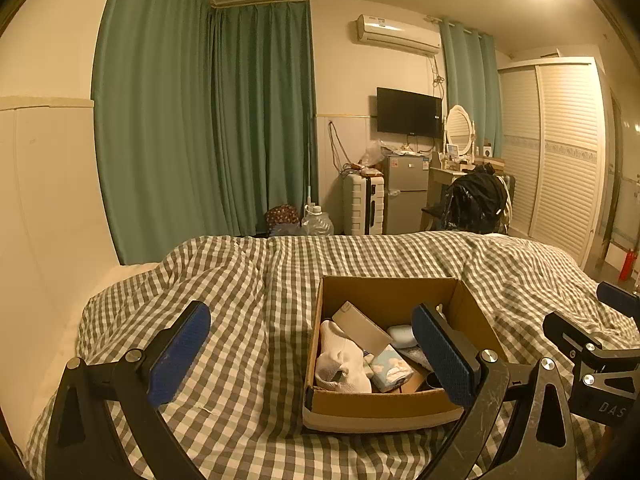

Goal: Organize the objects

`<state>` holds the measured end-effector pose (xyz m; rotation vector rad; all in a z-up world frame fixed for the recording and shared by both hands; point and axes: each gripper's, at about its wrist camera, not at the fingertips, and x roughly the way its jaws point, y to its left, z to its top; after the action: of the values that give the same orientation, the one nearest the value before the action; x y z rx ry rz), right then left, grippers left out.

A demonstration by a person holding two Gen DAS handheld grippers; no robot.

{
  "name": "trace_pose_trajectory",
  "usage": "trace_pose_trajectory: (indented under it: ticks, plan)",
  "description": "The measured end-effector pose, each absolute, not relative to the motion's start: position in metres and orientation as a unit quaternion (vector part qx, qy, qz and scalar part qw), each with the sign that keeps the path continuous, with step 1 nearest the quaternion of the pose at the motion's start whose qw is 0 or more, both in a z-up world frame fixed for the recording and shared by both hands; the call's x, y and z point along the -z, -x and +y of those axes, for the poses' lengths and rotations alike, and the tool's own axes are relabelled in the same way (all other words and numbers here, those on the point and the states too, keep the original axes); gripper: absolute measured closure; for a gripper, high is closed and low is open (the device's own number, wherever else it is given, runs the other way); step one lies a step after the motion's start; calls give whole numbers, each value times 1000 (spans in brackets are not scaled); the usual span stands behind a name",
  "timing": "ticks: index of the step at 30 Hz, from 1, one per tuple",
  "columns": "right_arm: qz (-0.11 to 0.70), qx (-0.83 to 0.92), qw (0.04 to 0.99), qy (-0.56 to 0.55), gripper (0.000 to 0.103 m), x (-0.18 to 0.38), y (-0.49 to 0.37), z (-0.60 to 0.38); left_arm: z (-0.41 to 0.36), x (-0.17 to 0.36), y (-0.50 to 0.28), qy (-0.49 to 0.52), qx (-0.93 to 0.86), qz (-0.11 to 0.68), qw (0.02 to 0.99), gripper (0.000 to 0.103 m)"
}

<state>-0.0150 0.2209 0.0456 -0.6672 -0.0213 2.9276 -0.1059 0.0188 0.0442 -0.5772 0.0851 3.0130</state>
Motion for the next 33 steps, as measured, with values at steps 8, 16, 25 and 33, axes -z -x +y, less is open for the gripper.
trace_pose_trajectory:
  ticks: [8,16,25,33]
  plan:
    - [-9,-973,68,220,3,-46,13,220,18,-43,106,188,-981,25,37,0]
    - [-9,-973,67,221,3,-46,13,220,19,-43,107,189,-981,29,38,0]
    - [-11,-973,66,223,3,-45,12,219,18,-42,106,190,-981,28,38,0]
    - [-11,-973,66,223,3,-45,12,218,19,-41,107,190,-981,30,39,0]
